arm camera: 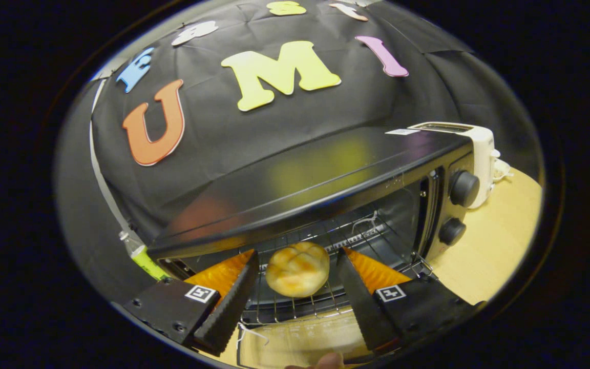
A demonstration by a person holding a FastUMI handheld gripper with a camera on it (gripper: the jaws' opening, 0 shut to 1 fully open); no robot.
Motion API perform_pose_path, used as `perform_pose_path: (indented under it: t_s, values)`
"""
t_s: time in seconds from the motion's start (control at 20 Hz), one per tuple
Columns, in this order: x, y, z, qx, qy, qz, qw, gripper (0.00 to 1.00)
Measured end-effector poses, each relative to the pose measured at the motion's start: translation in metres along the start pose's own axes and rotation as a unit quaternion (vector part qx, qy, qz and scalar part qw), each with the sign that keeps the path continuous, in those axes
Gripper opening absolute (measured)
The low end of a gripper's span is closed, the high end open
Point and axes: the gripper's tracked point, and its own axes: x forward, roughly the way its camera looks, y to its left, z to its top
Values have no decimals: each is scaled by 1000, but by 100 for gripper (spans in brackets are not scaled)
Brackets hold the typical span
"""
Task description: Open the toaster oven, put the food inside, and close the toaster oven door.
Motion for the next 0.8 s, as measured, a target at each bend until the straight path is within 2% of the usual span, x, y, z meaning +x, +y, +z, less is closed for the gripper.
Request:
perform_pose_path:
  t_s: [0.25, 0.45, 0.7, 0.8]
  values:
    - [-42, 8, -7, -39, 17, 23, 999, 99]
    - [-94, 17, -31, -61, 68, 53, 994, 99]
    - [-167, 21, -41, -123, 84, 82, 985, 99]
    - [-183, 11, -45, -151, 85, 80, 982, 99]
